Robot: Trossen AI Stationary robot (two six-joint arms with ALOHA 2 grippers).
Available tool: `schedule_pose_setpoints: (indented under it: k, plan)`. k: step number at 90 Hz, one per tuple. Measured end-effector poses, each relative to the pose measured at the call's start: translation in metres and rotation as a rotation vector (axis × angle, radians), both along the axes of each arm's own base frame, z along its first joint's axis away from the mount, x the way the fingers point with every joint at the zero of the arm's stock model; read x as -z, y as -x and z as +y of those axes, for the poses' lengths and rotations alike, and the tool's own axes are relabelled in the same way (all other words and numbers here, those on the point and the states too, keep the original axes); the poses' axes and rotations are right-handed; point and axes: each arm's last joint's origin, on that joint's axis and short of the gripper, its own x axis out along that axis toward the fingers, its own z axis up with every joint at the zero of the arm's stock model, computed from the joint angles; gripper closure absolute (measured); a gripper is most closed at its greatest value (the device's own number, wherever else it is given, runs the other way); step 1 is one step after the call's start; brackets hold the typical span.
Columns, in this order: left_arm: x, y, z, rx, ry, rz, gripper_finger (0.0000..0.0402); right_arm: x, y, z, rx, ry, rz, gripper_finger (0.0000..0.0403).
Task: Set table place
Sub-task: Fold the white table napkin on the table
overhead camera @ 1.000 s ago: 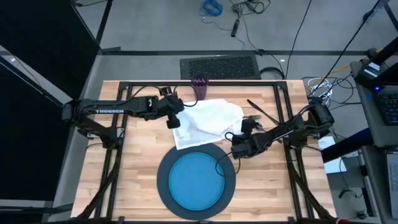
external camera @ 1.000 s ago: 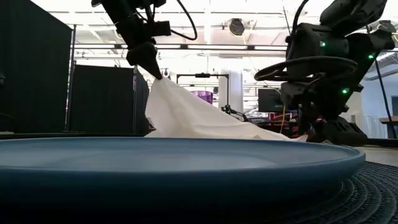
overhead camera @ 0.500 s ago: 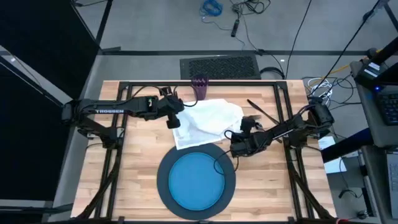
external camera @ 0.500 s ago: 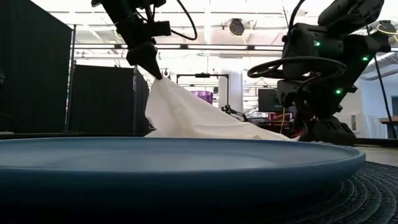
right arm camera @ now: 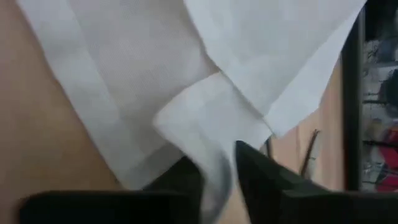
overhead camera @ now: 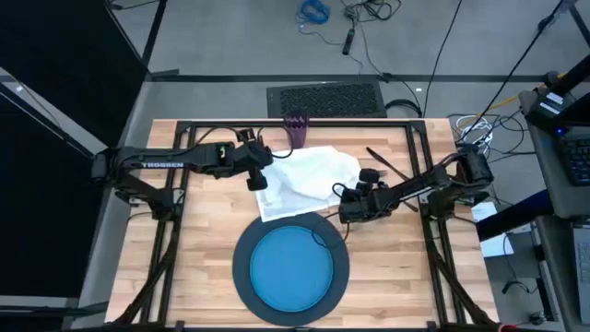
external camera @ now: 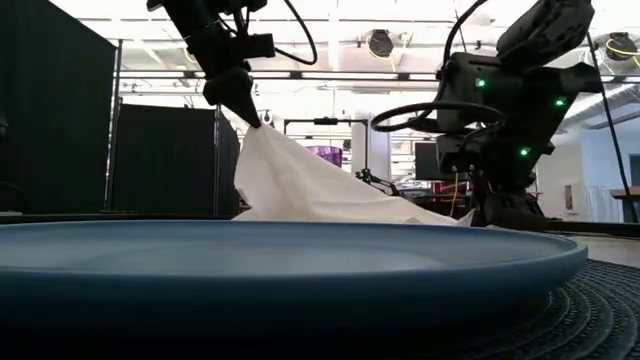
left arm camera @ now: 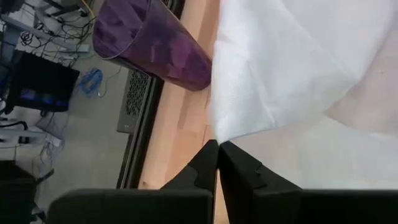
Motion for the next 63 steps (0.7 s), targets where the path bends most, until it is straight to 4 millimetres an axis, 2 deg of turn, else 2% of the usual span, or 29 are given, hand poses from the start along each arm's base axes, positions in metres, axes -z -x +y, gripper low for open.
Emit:
schedule_pose_setpoints:
  k: [17,36,49,63]
  plan:
    - [0.000,0.000,0.000,0.000,0.001,0.004,0.0402,0.000,0.001,0.000,0.136,-0.007,-0.113,0.0402]
    - [0.002,0.002,-0.001,0.000,0.006,0.028,0.0402,-0.001,0.014,0.000,0.455,0.032,-0.296,0.0403]
    - [0.007,0.004,-0.001,-0.002,0.010,0.042,0.0402,-0.002,0.019,0.010,0.610,0.027,-0.439,0.0403]
    - [0.015,0.006,-0.001,-0.012,0.021,0.058,0.0402,-0.002,0.019,0.026,0.676,-0.031,-0.577,0.0403]
